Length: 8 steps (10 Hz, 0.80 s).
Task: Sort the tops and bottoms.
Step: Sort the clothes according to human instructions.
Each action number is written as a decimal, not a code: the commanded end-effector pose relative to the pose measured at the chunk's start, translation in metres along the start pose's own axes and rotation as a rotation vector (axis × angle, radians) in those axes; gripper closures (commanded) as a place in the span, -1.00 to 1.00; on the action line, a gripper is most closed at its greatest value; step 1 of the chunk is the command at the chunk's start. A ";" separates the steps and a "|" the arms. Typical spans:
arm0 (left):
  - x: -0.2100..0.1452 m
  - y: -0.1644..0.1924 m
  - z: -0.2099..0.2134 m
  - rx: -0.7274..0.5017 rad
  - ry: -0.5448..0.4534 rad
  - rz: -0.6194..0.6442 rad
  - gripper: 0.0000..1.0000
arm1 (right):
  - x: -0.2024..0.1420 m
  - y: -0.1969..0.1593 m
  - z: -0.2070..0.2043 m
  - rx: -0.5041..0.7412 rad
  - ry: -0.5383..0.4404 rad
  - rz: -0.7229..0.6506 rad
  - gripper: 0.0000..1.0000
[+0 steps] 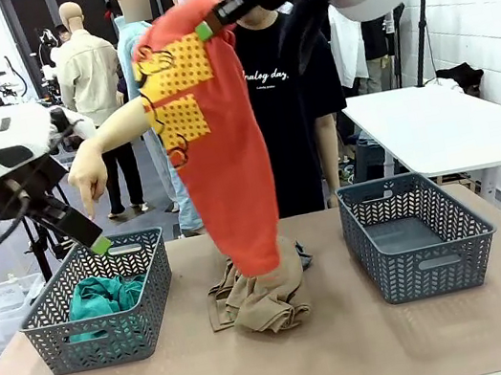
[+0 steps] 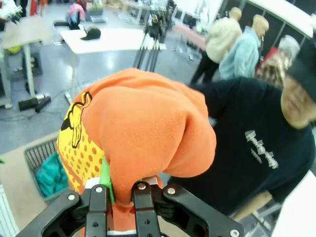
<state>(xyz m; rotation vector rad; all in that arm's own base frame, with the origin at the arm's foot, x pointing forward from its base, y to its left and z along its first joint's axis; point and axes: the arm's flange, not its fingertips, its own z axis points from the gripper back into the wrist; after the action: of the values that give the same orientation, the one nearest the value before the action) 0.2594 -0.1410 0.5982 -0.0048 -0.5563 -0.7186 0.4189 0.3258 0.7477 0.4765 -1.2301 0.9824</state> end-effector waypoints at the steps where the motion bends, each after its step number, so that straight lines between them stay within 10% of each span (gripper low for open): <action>1: -0.026 0.009 0.009 0.031 -0.008 0.024 -0.82 | 0.021 -0.017 -0.049 0.100 -0.174 0.042 1.00; 4: -0.009 0.003 0.010 0.010 -0.009 0.015 -0.82 | 0.021 -0.005 -0.147 0.229 -0.233 -0.013 1.00; 5: -0.009 0.003 0.010 0.010 -0.009 0.015 -0.82 | 0.030 0.004 -0.086 0.131 -0.160 0.034 1.00; 8: -0.009 0.003 0.010 0.010 -0.009 0.015 -0.82 | 0.030 0.004 -0.086 0.131 -0.160 0.034 1.00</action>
<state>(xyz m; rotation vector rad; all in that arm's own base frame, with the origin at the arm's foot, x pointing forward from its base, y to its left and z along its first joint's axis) 0.2493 -0.1308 0.6017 0.0056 -0.5635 -0.6956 0.4704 0.4076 0.7476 0.6638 -1.3464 1.0847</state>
